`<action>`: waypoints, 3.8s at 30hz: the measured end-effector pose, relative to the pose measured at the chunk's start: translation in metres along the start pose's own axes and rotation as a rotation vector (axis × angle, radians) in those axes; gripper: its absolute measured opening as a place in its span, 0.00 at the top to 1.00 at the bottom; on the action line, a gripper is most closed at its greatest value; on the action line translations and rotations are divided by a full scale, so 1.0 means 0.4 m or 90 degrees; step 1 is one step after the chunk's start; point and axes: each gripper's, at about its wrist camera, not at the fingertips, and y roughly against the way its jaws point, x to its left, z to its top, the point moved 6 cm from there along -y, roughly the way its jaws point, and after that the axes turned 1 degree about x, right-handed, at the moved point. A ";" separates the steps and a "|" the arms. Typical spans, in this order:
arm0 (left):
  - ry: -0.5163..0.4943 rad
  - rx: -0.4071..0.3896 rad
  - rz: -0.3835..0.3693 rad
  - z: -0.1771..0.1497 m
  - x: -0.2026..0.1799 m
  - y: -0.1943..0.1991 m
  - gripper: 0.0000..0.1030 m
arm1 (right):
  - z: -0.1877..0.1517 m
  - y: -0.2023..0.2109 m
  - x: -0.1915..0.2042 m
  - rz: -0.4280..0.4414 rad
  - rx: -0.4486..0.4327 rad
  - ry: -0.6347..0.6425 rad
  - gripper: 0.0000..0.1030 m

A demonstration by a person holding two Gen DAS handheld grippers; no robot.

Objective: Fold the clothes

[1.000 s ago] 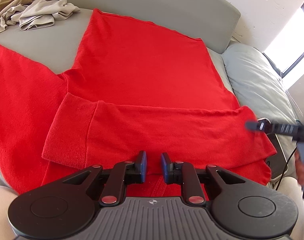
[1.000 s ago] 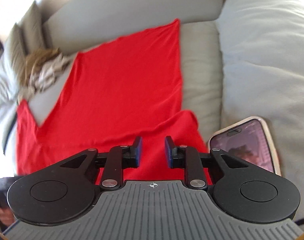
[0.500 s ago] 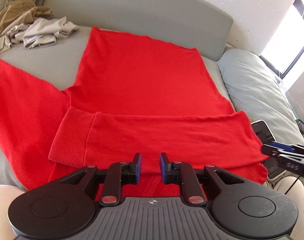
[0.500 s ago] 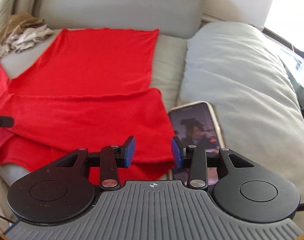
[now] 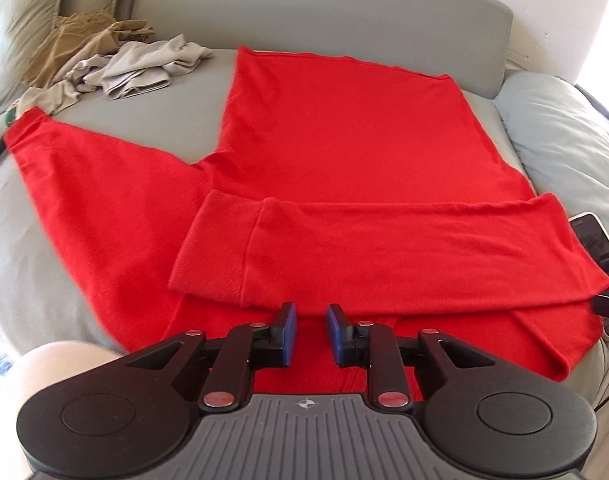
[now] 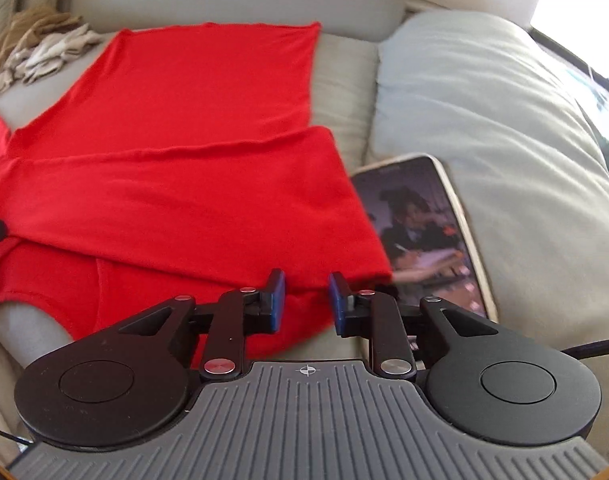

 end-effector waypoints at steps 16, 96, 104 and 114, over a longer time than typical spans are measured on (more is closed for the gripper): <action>-0.075 0.020 -0.088 -0.065 -0.118 -0.018 0.83 | 0.000 -0.015 0.227 0.157 -0.008 0.069 0.74; 0.213 -0.365 -0.047 0.356 0.310 0.170 1.00 | 0.042 0.234 0.021 0.339 -0.050 -0.347 0.20; -0.077 -0.339 0.043 0.232 -0.177 0.107 0.99 | -0.053 0.222 -0.152 0.301 -0.065 -0.437 0.20; -0.550 -0.166 0.052 -0.076 -0.455 -0.047 0.46 | -0.107 0.208 -0.220 0.307 -0.057 -0.466 0.20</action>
